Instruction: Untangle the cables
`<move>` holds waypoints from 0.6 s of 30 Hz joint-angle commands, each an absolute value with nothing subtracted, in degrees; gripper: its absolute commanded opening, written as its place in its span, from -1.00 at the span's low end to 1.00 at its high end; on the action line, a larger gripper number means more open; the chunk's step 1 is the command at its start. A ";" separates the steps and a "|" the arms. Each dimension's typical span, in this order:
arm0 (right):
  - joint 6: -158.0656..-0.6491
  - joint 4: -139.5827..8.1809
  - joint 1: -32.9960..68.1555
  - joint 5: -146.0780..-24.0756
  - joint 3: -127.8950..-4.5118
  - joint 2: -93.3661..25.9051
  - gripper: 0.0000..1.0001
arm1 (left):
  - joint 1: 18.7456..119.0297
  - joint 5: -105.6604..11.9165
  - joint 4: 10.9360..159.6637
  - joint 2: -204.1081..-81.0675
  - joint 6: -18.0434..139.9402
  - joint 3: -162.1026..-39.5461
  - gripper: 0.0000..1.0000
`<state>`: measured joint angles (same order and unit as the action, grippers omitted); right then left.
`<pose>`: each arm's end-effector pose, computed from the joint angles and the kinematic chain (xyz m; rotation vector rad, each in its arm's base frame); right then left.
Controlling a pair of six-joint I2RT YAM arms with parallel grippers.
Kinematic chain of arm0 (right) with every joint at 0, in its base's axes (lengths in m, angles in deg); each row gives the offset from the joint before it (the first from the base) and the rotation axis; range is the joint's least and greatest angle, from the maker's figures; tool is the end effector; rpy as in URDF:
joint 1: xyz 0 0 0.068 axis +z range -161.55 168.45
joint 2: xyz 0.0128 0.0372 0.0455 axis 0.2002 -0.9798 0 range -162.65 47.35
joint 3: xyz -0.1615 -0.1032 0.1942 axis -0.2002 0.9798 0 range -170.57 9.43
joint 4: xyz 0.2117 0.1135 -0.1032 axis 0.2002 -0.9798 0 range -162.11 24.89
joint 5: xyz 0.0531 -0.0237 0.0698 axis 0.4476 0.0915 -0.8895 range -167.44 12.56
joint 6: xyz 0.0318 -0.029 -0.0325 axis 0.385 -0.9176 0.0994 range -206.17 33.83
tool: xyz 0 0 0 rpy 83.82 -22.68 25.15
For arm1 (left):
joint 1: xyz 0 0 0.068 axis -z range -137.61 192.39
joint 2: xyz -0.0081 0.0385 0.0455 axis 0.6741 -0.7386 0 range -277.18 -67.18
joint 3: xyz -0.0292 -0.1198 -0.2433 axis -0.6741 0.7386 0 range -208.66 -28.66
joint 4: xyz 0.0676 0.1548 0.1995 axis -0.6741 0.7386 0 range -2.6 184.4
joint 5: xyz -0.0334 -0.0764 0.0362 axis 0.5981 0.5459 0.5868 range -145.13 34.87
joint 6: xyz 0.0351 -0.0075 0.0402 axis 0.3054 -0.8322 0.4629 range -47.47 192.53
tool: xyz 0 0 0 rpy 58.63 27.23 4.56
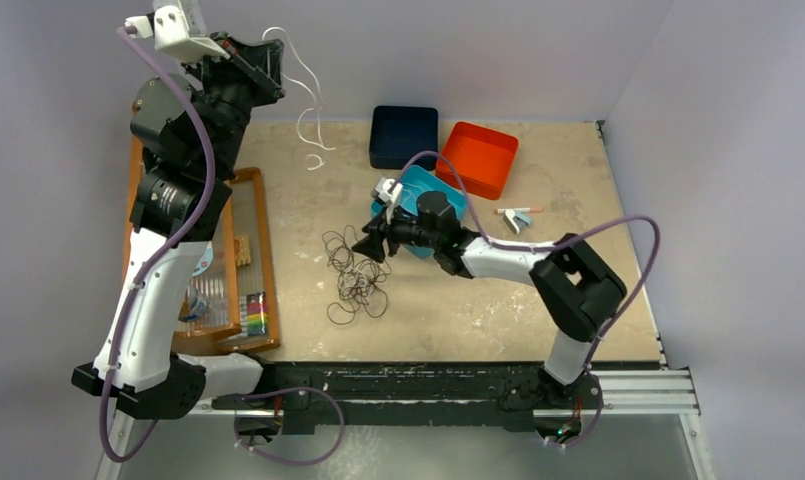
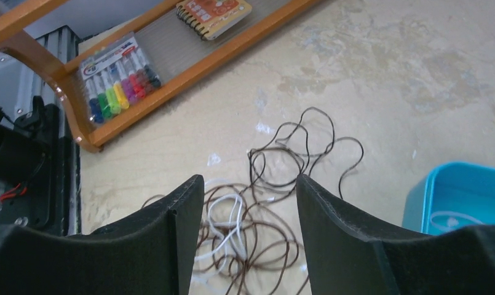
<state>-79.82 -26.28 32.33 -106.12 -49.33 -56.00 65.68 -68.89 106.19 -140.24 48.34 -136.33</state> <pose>0.2781 0.2911 0.2306 -0.9351 1.5095 1.0646 0.2008 -0.0773 0.5841 -0.2186 1.3046 -0.5516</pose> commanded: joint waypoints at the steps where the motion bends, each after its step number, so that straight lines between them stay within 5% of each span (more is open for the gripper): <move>1: -78.46 -22.86 32.49 -101.00 -42.35 -46.53 0.19 | 65.72 -69.37 104.61 -138.03 50.02 -135.14 -1.00; 18: -79.14 -19.95 32.07 -95.12 -40.96 -25.29 0.37 | 65.75 -60.61 101.03 -135.16 51.04 -127.38 -1.00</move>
